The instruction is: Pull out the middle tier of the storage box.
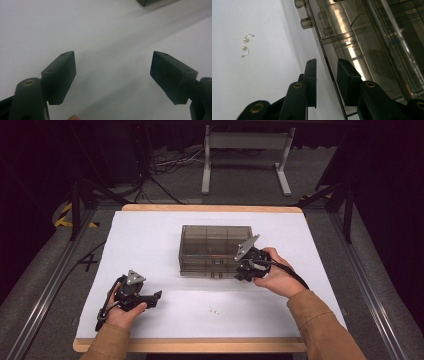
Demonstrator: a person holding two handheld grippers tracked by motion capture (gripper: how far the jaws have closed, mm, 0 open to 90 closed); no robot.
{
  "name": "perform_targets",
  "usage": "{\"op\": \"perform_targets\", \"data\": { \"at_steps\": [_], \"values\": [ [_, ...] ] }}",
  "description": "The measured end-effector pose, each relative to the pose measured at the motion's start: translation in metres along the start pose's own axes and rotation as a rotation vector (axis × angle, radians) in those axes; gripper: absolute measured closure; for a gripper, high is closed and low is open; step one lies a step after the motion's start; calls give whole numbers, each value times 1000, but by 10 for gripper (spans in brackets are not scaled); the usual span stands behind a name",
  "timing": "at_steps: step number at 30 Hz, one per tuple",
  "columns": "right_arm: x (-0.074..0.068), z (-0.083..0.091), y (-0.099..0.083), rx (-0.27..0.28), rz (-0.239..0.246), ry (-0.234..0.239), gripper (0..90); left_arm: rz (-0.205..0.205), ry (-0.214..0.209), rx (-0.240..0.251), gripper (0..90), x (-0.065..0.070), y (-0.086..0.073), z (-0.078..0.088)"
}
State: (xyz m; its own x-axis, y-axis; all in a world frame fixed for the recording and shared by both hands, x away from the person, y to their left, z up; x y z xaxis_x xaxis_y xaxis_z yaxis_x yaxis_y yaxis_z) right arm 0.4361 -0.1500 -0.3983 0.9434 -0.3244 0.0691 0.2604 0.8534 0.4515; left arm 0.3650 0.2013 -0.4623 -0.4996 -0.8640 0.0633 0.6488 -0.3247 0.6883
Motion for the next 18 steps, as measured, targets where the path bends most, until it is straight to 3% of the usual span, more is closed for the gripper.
{"op": "perform_targets", "data": {
  "at_steps": [11, 18],
  "values": [
    [0, -3, 0, -25, 16, 0, 753, 0, -3, 1, 215, 0, 0, 0],
    [-2, -1, 0, -36, 59, -11, 812, 0, -3, 1, 214, 0, 0, 0]
  ]
}}
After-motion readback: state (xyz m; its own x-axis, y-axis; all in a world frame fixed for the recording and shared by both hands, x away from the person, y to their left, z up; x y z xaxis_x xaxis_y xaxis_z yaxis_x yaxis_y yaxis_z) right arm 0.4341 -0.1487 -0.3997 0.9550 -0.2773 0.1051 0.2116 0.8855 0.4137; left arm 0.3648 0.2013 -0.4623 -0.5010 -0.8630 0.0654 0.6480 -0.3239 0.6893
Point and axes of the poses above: each handheld gripper's, and its own axes: z roughly backward along the jaws, y roughly out of its top, x roughly to its right, the point moved 3 cm from there along -z, roughly forward along the jaws
